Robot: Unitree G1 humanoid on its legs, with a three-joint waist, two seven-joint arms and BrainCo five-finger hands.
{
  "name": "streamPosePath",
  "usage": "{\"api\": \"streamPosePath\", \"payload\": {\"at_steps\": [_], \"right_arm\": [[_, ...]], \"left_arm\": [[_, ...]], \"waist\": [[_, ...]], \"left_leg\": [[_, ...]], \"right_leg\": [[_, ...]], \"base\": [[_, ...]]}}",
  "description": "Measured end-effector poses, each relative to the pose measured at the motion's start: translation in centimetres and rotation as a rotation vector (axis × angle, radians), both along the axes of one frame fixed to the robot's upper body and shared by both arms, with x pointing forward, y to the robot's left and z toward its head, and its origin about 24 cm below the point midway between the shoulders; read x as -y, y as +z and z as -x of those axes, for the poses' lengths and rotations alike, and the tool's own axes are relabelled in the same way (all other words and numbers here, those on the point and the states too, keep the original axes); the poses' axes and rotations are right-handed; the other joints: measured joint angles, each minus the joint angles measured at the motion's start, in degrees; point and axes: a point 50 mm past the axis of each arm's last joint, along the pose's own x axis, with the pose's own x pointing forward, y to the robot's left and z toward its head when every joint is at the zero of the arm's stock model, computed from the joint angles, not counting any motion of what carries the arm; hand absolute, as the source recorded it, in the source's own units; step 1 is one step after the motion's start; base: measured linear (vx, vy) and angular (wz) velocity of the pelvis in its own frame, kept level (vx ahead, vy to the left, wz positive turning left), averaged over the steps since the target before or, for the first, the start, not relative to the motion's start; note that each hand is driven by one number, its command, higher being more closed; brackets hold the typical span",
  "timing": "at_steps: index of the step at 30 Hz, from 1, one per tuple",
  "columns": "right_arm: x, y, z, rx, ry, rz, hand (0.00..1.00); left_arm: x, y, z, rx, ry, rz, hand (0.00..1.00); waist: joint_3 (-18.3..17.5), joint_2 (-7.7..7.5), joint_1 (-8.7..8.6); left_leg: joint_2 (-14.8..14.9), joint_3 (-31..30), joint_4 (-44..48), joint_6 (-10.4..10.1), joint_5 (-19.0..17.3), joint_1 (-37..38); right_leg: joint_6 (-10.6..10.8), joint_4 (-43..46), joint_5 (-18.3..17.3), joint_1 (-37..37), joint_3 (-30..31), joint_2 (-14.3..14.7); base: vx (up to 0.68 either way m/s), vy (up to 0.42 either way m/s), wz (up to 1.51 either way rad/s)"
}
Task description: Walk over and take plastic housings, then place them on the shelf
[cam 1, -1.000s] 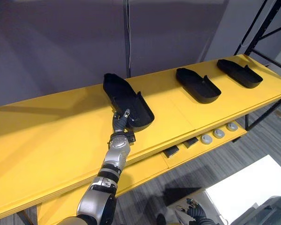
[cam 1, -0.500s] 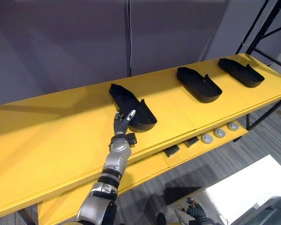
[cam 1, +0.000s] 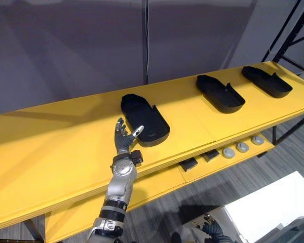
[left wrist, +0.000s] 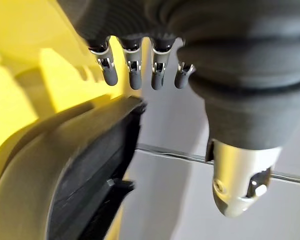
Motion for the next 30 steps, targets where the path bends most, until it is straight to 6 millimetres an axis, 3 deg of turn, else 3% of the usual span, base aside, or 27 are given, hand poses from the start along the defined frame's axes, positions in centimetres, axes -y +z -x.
{"api": "streamPosePath", "payload": {"at_steps": [2,3,6,8,21,30], "right_arm": [[-0.1,0.0,0.1,0.000,-0.002,-0.002,0.00],[0.0,0.0,0.2,0.001,-0.004,-0.002,0.00],[0.1,-0.1,0.4,-0.004,-0.010,-0.002,0.00],[0.0,0.0,0.4,-0.002,-0.010,-0.004,0.00],[-0.1,-0.2,0.6,-0.010,-0.015,-0.020,0.00],[-0.1,-0.2,0.5,-0.009,-0.014,-0.020,0.00]], "left_arm": [[0.2,0.7,0.2,0.037,-0.001,-0.060,0.00],[0.7,1.5,0.4,0.073,-0.013,-0.095,1.00],[2.7,3.4,1.0,0.178,-0.093,-0.178,1.00],[3.4,3.7,1.5,0.211,-0.138,-0.215,1.00],[7.6,-1.4,3.7,0.075,-0.486,-0.435,1.00],[7.7,-4.7,3.9,-0.042,-0.534,-0.598,1.00]], "waist": [[0.00,-0.01,0.26],[-0.01,-0.01,0.50],[-0.02,-0.01,1.51],[-0.15,0.11,1.48],[-1.26,0.54,1.44],[-1.26,0.48,1.09]], "left_leg": [[0.00,-0.08,0.10,0.00,0.00,0.06],[0.01,-0.43,0.10,-0.03,-0.02,-0.02],[-0.01,-0.75,0.09,-0.08,-0.06,-0.03],[-0.05,-0.71,0.10,-0.04,-0.03,0.14],[0.06,0.15,-0.08,0.02,0.02,0.22],[0.62,0.71,0.10,-0.42,-0.31,0.12]], "right_leg": [[0.04,-0.01,-0.03,0.12,-0.07,-0.02],[0.12,0.03,-0.10,0.12,0.08,-0.08],[0.43,0.51,-0.40,0.04,0.07,-0.16],[0.53,1.04,-0.67,-0.05,0.04,-0.11],[0.55,0.84,-0.65,-0.17,0.19,-0.03],[0.20,-0.21,-0.32,-0.12,0.54,0.49]], "base": [[0.01,0.011,0.02],[0.01,0.019,0.05],[0.00,0.019,0.05],[0.00,0.000,0.00],[0.00,0.002,-0.01],[0.00,0.003,-0.02]]}}
